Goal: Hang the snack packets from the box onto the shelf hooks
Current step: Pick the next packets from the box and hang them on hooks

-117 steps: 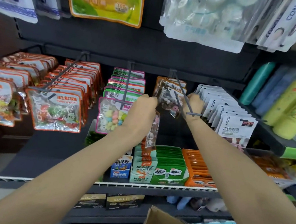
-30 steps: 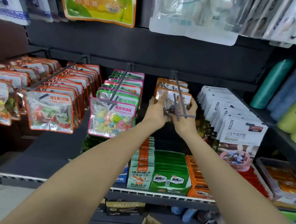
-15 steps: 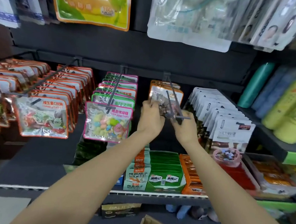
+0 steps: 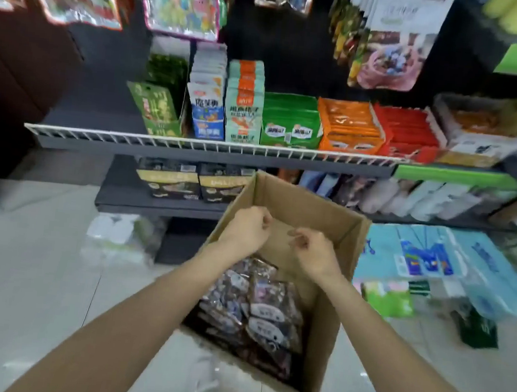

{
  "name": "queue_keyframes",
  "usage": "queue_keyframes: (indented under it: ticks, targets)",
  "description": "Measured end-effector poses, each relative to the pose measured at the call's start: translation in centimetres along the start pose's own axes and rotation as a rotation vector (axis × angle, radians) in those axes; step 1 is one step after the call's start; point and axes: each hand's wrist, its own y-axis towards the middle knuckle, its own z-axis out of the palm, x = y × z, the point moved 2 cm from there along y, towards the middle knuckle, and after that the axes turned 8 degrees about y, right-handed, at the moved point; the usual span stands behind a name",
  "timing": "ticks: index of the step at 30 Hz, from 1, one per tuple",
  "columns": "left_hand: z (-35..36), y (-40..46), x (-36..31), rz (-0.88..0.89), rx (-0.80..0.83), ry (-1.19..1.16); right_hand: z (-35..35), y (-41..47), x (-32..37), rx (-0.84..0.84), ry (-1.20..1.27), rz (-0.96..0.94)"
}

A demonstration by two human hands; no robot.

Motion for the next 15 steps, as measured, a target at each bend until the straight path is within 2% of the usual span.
queue_keyframes:
  ticks: [3, 7, 9, 11, 15]
  targets:
    - [5.1, -1.8, 2.4, -0.059, 0.205, 0.114, 3.0, -2.6, -3.8, 0.21, -0.117, 0.14]
    - [8.4, -3.9, 5.6, -0.022, 0.486, 0.427, 6.5, -4.5, -6.1, 0.488, -0.213, 0.133]
    - [9.1, -4.5, 7.1, 0.005, 0.564, 0.541, 7.3, -4.6, -6.5, 0.559, -0.327, 0.1]
    - [9.3, -4.6, 7.9, 0.042, 0.579, 0.617, 7.4, -4.3, -6.3, 0.536, -0.453, 0.024]
    - [8.6, -4.5, 7.8, 0.115, 0.477, 0.694, 7.1, -4.7, -5.6, 0.49, -0.58, -0.07]
